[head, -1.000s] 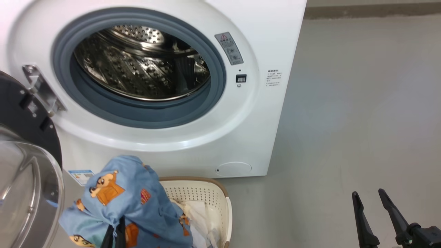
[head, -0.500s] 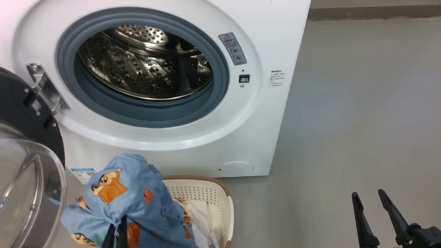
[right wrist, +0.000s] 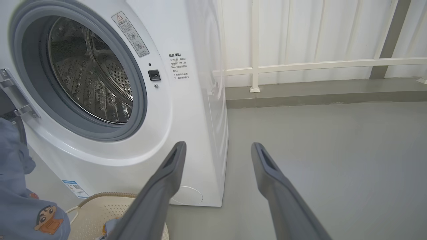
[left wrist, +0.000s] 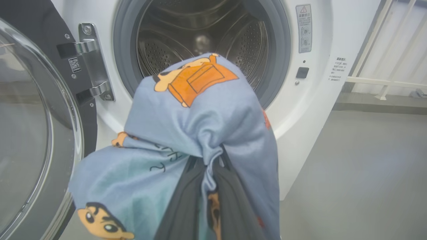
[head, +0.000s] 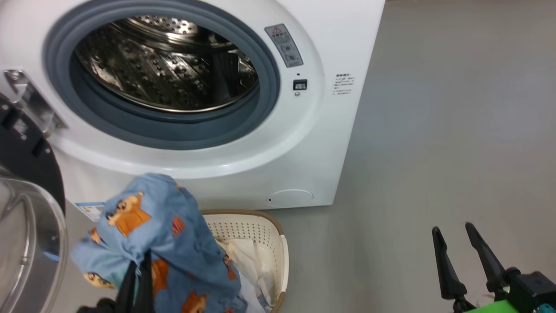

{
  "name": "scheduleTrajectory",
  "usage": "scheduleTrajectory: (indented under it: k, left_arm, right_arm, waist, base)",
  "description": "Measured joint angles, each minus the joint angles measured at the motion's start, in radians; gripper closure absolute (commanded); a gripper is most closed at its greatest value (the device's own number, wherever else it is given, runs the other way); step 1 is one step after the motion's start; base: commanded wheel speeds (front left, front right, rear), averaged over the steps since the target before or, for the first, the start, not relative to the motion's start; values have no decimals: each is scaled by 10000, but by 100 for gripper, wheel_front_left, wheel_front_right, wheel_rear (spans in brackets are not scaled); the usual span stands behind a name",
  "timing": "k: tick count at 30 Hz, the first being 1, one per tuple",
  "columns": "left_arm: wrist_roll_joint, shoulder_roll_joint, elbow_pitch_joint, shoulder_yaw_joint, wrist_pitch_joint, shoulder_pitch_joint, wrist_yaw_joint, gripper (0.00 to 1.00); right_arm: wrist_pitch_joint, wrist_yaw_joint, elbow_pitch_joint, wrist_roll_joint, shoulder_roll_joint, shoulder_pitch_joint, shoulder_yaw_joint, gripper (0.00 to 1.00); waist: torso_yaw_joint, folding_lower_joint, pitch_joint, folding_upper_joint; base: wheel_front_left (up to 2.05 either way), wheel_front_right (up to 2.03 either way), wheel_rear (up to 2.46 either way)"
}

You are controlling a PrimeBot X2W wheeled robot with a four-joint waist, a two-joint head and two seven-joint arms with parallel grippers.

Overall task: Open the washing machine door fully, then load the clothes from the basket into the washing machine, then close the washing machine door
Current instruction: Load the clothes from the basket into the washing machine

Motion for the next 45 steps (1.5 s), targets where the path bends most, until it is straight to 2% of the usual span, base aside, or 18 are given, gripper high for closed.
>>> scheduleTrajectory:
  k: [12, 18, 35, 45]
  left_arm:
    - [322, 163, 999, 328, 0, -2097, -426, 100]
    - [644, 523, 1733, 535, -2, -3366, -481, 100]
    - [598, 1555, 4094, 1714, -2, -7070, -520, 100]
    - [826, 2056, 5212, 1818, -2, -8675, -564, 100]
  right_arm:
    - [0, 0, -17, 2, 161, -808, 249, 0]
    - [0, 0, -8, 205, 196, -1256, 522, 0]
    - [0, 0, -25, 543, 192, -2321, 1066, 0]
    - [0, 0, -23, 577, 192, -2684, 1423, 0]
  waist:
    - [-488, 0, 980, 0]
    - [-849, 0, 1529, 0]
    - [-1768, 0, 3314, 0]
    - [-2141, 0, 4100, 0]
  base:
    - [0, 0, 0]
    - [0, 0, 0]
    - [0, 0, 0]
    - [0, 0, 0]
